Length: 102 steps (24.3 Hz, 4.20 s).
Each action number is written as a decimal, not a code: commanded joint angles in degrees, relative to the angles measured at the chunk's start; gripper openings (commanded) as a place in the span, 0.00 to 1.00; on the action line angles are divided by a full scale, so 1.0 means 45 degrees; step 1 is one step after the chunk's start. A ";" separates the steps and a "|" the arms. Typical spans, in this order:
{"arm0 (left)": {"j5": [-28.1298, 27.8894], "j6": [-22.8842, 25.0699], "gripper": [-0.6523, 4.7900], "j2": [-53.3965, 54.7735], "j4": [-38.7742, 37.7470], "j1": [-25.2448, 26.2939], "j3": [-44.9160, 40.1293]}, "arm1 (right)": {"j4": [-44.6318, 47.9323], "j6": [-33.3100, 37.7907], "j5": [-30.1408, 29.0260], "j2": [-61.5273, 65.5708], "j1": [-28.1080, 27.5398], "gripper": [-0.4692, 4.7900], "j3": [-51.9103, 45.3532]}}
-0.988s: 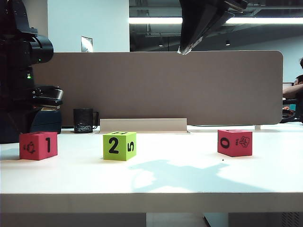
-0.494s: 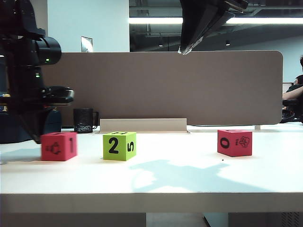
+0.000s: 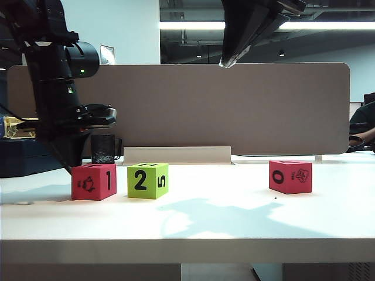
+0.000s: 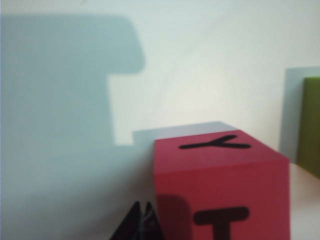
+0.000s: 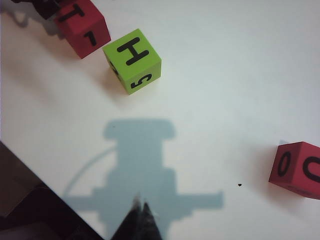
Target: Select the appropriate blocks from the scattered letter blocks on the table and arrange them in a row to spell out "THU".
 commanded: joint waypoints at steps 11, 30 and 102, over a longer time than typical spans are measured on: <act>0.1005 -0.0763 0.11 -0.0019 0.0248 -0.0379 0.0000 | -0.0049 0.0029 -0.0024 -0.0063 0.0024 0.08 0.0039; -0.0418 -0.0146 0.11 -0.0238 -0.2375 -0.0379 0.0019 | -0.0039 0.0068 -0.0015 -0.0063 0.0024 0.08 0.0039; -0.0826 0.0840 0.11 -0.2346 -0.1409 -0.3235 0.3954 | 0.0549 0.0073 0.0510 0.3818 -0.5289 0.08 0.0029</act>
